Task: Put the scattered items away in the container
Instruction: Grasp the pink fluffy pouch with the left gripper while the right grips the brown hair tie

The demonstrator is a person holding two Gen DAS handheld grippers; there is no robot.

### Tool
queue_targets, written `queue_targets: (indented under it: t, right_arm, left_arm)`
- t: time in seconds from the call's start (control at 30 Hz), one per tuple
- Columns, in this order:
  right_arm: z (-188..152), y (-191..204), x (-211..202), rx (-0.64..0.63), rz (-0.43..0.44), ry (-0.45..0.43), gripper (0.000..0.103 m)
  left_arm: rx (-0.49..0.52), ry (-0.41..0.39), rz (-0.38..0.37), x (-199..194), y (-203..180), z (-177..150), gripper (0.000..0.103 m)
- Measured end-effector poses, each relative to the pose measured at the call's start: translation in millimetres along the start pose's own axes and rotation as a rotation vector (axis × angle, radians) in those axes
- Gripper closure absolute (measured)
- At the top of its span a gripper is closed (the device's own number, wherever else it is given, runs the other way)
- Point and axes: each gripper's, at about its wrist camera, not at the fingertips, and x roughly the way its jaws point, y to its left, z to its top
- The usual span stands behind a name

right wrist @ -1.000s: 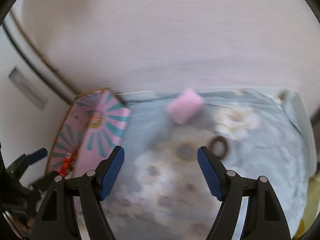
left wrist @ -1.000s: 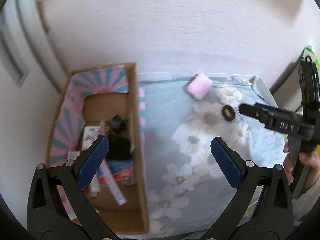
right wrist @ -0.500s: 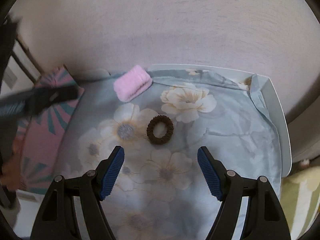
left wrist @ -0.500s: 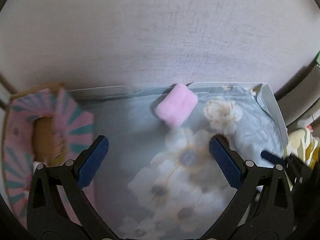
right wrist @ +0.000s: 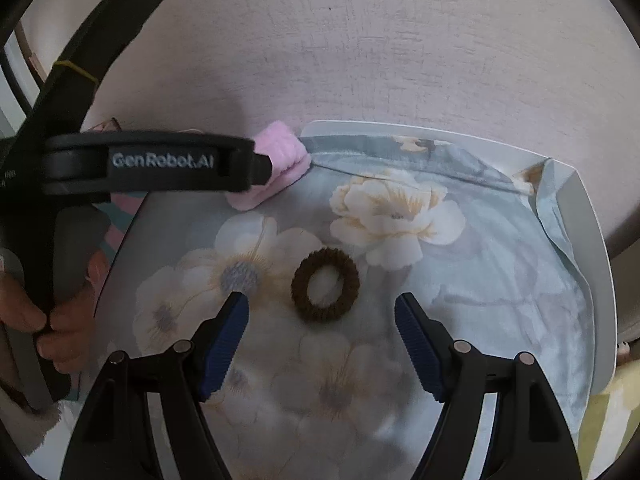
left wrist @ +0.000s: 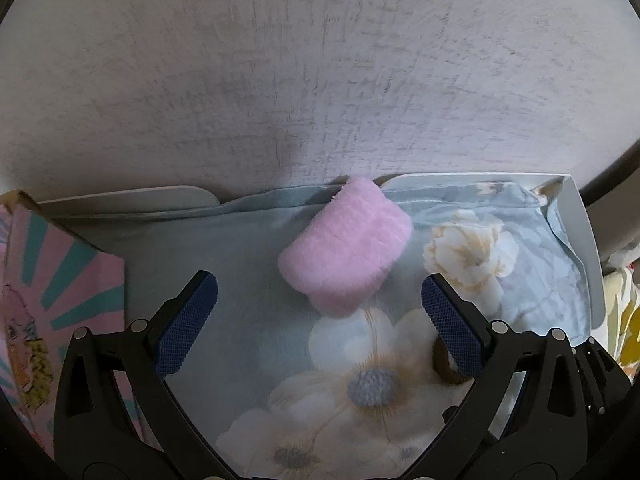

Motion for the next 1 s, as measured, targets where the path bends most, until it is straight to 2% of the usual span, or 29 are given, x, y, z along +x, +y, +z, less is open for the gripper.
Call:
queue_targets:
  t: [0.43, 0.73, 0.8, 0.83, 0.9, 0.93, 0.97, 1.0]
  right_arm:
    - [6, 9, 15, -0.070, -0.032, -0.004, 0.031]
    - [6, 8, 15, -0.055, -0.027, 0.000, 0.031]
    - [6, 7, 14, -0.054, -0.024, 0.000, 0.032]
    - [6, 7, 14, -0.053, -0.020, 0.000, 0.036]
    - [6, 7, 14, -0.052, -0.003, 0.006, 0.046]
    - [5, 8, 15, -0.056, 0.004, 0.015, 0.055]
    - [5, 9, 16, -0.061, 0.004, 0.020, 0.065]
    - [4, 10, 16, -0.071, -0.001, 0.024, 0.069]
  left_arm:
    - [0.039, -0.010, 0.039, 18, -9, -1, 0.002]
    - [0.042, -0.008, 0.042, 20, -10, -2, 0.005]
    - [0.038, 0.001, 0.036, 22, -9, -2, 0.018]
    - [0.038, 0.004, 0.031, 22, -9, -3, 0.022]
    - [0.049, 0.010, 0.028, 23, -11, -5, 0.035]
    - [0.061, 0.009, 0.030, 22, -13, -6, 0.039]
    - [0.073, 0.006, 0.030, 22, -15, -8, 0.049]
    - [0.088, 0.002, 0.031, 21, -17, -10, 0.051]
